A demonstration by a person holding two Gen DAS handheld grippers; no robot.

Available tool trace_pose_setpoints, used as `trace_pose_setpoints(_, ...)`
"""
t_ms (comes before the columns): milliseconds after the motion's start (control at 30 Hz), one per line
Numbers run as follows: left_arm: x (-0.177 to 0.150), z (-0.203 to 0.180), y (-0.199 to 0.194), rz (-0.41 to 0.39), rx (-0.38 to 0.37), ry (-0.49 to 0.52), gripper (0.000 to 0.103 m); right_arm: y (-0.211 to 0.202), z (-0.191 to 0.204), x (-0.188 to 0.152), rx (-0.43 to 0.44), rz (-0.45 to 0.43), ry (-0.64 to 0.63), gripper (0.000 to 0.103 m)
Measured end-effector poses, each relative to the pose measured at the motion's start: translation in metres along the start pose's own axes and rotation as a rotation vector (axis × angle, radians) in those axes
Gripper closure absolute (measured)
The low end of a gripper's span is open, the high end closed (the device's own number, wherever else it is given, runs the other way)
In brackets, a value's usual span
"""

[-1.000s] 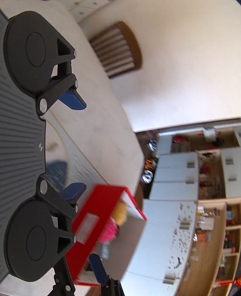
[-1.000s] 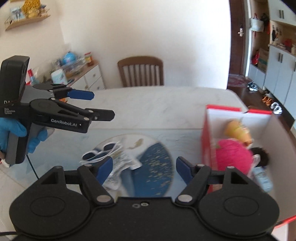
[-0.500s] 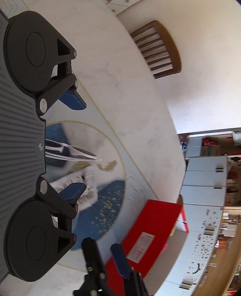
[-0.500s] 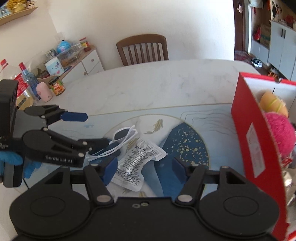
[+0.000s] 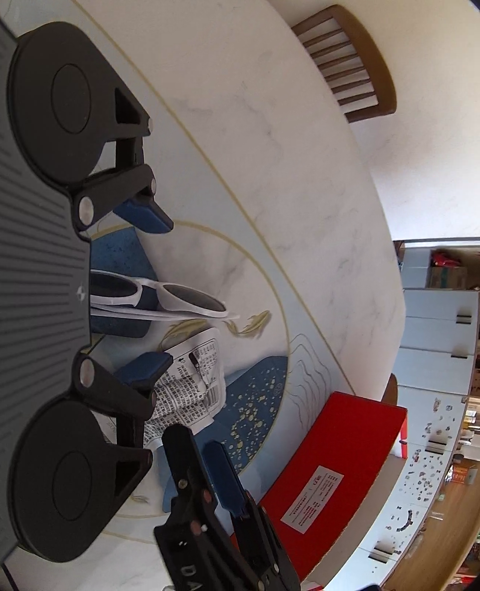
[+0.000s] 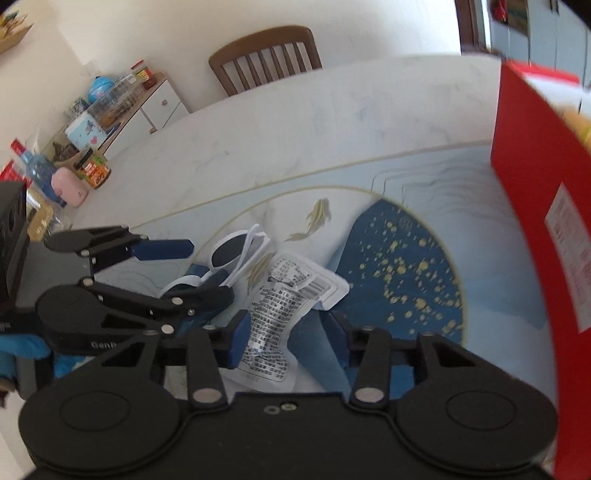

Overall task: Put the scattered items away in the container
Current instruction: 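Grasp the white sunglasses with the left tool while the right grasps the white sachet, then carry the sunglasses and sachet over the red box and lower them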

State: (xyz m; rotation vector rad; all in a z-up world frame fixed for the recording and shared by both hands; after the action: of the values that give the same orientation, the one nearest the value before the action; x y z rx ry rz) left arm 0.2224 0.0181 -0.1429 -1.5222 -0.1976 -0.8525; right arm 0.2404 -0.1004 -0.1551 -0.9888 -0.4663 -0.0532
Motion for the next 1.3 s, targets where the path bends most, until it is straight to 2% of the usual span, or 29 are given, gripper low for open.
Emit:
trace_pose_setpoints(267,-0.005,0.000,0.009,0.009,-0.031,0.000,0.041,0.012,-0.004,0.001,0.051,0.046,0.084,0.000)
trace_pose_setpoints(367,-0.004,-0.001,0.009,0.003,-0.041,0.001,0.043,0.013,-0.004,0.002,0.097,0.062,0.137,0.000)
trace_pose_setpoints(467,-0.001,-0.002,0.010,0.003,-0.040,0.004,0.056,0.011,-0.003,0.004,0.112,0.048,0.156,0.000)
trace_pose_setpoints(533,0.000,-0.004,0.010,0.004,-0.044,0.004,0.070,0.007,-0.001,0.006,0.120,0.031,0.155,0.000)
trace_pose_setpoints(700,0.001,-0.007,0.010,0.003,-0.037,-0.005,0.080,-0.003,0.002,0.008,0.104,-0.009,0.135,0.000)
trace_pose_setpoints(733,0.001,-0.008,0.010,0.002,-0.036,-0.011,0.080,-0.005,0.002,0.008,0.103,-0.013,0.137,0.006)
trace_pose_setpoints(767,0.001,-0.008,0.009,0.001,-0.034,-0.017,0.080,-0.006,0.001,0.008,0.100,-0.017,0.141,0.016)
trace_pose_setpoints(900,0.001,-0.010,0.002,-0.022,-0.028,-0.055,0.081,-0.019,-0.001,0.003,0.094,-0.034,0.161,0.023)
trace_pose_setpoints(1033,0.004,-0.011,-0.014,-0.061,-0.040,-0.118,0.081,-0.038,-0.002,0.003,0.094,-0.076,0.159,0.026)
trace_pose_setpoints(1300,0.032,-0.022,-0.067,-0.211,-0.041,-0.164,0.081,-0.097,-0.005,0.012,0.114,-0.205,0.174,0.028)
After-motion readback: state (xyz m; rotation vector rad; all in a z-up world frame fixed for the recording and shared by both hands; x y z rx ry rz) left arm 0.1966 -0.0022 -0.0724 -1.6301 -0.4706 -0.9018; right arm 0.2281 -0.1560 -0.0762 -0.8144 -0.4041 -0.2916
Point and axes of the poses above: each gripper's, at about its wrist camera, not at the fingertips, and y roughly the way its jaws point, z to its left, x to its top, the point moved 7 cm from there along y, roughly the way its jaws point, and after that the axes turned 11 degrees about y, right-handed, at the moved point
